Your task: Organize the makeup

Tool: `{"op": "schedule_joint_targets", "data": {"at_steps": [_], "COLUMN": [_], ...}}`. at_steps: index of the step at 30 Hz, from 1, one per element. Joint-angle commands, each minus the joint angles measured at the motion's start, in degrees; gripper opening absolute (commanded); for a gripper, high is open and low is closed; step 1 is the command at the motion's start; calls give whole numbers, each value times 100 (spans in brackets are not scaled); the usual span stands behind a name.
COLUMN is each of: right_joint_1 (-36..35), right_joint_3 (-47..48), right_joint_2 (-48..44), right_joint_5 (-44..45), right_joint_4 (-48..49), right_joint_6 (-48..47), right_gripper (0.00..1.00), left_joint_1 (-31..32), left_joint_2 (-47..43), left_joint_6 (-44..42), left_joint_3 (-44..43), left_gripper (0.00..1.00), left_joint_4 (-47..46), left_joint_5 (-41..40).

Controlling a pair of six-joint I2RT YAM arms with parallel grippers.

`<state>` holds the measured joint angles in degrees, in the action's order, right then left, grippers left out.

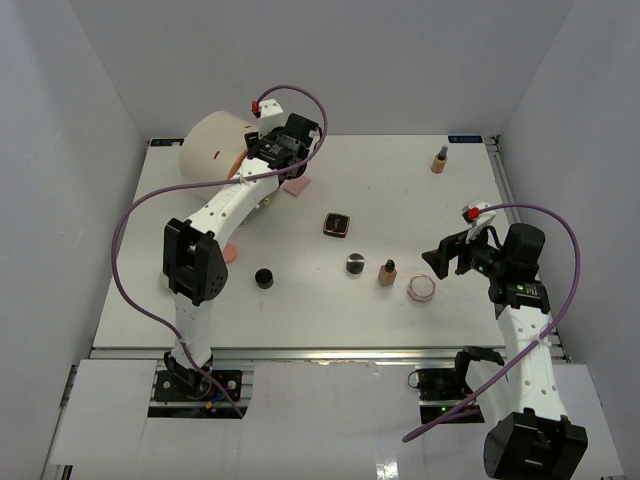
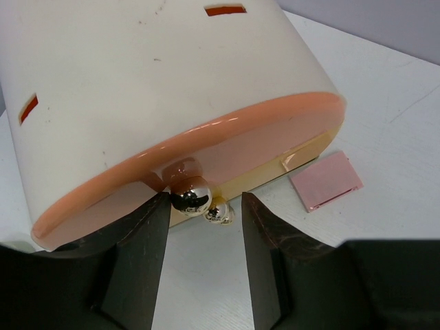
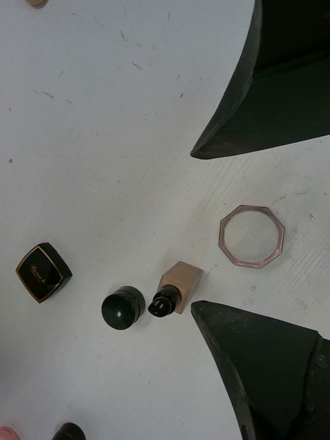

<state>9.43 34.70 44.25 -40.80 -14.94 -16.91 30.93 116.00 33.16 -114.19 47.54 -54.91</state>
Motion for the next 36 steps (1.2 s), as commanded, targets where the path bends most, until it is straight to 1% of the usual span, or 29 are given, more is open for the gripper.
{"op": "schedule_joint_targets", "data": {"at_steps": [1, 5, 6, 9, 12, 17, 21, 25, 29, 36], "right_joint_1": [41, 41, 41, 41, 41, 41, 41, 41, 48, 50], "right_joint_3": [-33, -33, -35, -42, -33, -33, -33, -33, -33, -33], "right_joint_2": [5, 5, 5, 5, -4, -10, -18, -20, -22, -22], "right_joint_5": [-4, 1, 3, 10, 28, 34, 33, 28, 30, 29], "right_joint_4": [176, 176, 176, 176, 172, 176, 176, 176, 176, 176], "right_joint_6": [3, 3, 3, 3, -6, -6, -6, -6, -6, -6], "right_gripper": [90, 90, 90, 90, 90, 90, 90, 90, 90, 90], "left_joint_1": [-82, -91, -98, -113, -140, -140, -140, -41, 163, 541], "left_joint_2": [-42, -25, -21, -7, -12, -55, -169, -357, -540, -692], "left_joint_6": [-55, -55, -59, -81, -87, -88, -25, 60, 166, 459], "left_joint_3": [-222, -222, -229, -252, -239, -186, -115, 46, 266, 478], "left_gripper": [55, 55, 53, 43, 39, 28, 16, 9, 6, 6], "left_joint_4": [-73, -69, -71, -78, -78, -78, -57, -19, -1, 77], "left_joint_5": [-26, -2, -2, 14, 38, 90, 333, 515, 596, 690]}}
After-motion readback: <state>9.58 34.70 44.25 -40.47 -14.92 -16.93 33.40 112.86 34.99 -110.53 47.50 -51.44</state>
